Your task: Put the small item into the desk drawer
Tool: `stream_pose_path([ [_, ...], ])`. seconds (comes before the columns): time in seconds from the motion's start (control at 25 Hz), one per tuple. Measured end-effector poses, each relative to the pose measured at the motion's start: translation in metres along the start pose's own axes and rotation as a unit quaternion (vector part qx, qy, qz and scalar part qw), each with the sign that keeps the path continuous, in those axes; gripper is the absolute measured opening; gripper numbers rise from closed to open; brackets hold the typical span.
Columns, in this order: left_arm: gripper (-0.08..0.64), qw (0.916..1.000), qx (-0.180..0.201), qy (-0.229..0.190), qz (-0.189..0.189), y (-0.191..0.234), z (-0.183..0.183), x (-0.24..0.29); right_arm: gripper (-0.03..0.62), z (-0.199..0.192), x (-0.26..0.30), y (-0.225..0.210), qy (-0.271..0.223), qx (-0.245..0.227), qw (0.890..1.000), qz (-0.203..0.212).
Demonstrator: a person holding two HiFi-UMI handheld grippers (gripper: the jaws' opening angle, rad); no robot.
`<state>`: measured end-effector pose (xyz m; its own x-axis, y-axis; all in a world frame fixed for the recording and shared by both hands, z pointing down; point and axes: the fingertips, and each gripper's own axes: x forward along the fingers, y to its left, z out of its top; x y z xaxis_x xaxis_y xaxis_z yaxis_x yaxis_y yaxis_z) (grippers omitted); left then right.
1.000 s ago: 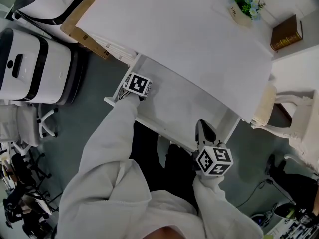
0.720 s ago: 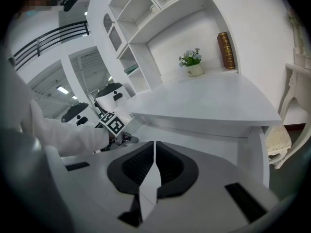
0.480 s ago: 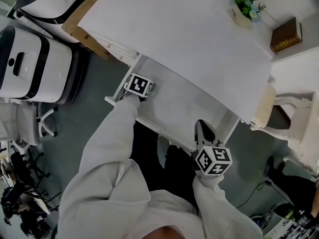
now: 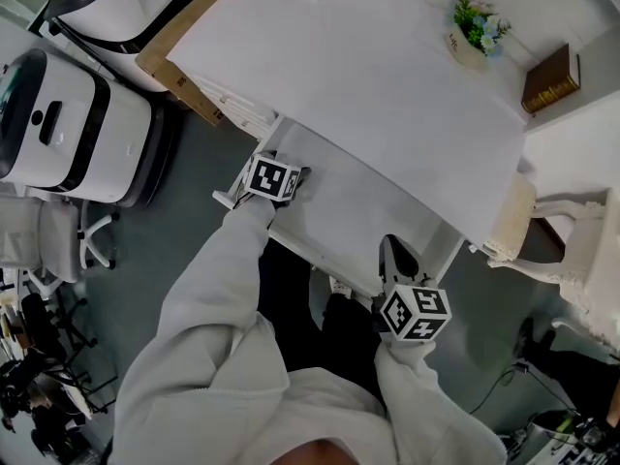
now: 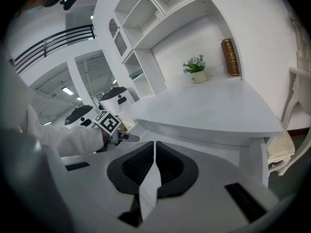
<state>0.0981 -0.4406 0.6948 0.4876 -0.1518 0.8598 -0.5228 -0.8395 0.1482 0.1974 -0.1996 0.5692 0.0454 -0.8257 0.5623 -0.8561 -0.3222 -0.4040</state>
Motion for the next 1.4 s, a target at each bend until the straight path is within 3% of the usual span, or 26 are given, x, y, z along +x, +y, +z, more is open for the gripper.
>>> stream_pose_path([
  [0.4, 0.382, 0.9973, -0.011, -0.072, 0.003, -0.036, 0.009, -0.058, 0.038, 0.013, -0.011, 0.005, -0.019, -0.014, 0.999, 0.027],
  [0.88, 0.380, 0.9888, -0.062, -0.135, 0.008, -0.083, -0.014, -0.107, 0.038, 0.022, -0.036, 0.007, -0.036, -0.027, 0.997, 0.065],
  [1.12, 0.380, 0.9794, -0.088, -0.181, 0.014, -0.104, -0.019, -0.138, 0.038, 0.030, -0.052, 0.006, -0.048, -0.040, 0.995, 0.076],
  [1.4, 0.380, 0.9629, -0.083, -0.257, 0.003, -0.143, -0.012, -0.191, 0.038, 0.041, -0.076, 0.018, -0.059, -0.057, 0.991, 0.110],
])
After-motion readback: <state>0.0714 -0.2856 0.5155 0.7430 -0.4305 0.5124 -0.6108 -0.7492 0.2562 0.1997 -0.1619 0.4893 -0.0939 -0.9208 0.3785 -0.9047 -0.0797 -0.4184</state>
